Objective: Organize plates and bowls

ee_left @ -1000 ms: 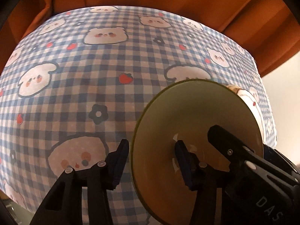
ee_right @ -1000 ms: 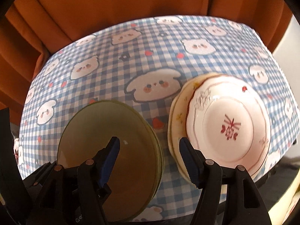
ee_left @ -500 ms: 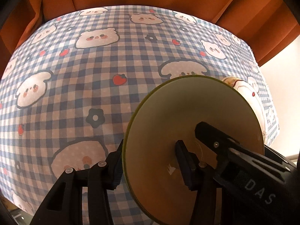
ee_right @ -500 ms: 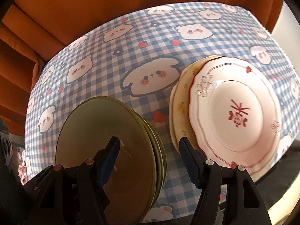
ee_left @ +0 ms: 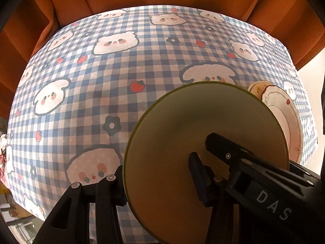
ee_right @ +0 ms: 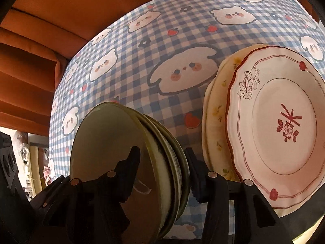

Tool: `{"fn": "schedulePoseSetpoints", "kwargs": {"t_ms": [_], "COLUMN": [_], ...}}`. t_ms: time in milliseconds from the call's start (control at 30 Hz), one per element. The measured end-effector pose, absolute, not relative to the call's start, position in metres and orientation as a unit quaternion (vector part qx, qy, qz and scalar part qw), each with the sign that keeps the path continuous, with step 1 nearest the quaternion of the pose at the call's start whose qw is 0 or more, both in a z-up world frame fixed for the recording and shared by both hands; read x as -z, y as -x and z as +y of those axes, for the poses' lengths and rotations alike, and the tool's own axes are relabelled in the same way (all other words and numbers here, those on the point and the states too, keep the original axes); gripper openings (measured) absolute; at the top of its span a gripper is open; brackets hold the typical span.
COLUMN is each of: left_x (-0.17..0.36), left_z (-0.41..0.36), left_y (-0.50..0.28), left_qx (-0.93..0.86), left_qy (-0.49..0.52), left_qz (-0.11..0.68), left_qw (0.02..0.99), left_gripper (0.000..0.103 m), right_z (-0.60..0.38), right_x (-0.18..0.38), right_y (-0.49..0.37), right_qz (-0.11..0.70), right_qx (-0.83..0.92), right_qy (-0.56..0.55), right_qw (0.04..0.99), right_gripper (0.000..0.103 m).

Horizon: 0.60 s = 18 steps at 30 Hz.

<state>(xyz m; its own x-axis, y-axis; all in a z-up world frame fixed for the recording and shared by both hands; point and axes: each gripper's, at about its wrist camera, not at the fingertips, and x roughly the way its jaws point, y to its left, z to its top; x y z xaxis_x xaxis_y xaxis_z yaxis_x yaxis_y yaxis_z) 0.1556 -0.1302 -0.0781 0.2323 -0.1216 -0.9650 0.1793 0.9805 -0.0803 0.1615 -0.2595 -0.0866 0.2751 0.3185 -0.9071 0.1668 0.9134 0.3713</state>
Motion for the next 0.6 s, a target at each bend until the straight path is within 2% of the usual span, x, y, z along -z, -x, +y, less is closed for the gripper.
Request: {"fn": "schedulePoseSetpoints", "kwargs": {"t_ms": [233,600], "left_x": [0.078,0.05], "left_z": [-0.126,-0.113], "left_y": [-0.153,-0.148], "left_qx": [0.085,0.124], "left_qy": [-0.006,-0.01], "left_qz": [0.63,0.612], "left_qw": [0.772,0.781], "left_gripper": [0.048,0.047], "right_z": [-0.255,-0.245], "right_x": [0.083,0.057], "right_y": [-0.161,-0.149], "right_qz": [0.606,0.59], "right_qx": [-0.052,-0.018], "right_qy": [-0.183,-0.183], "right_qw": [0.772,0.786], "right_gripper": [0.048,0.048]}}
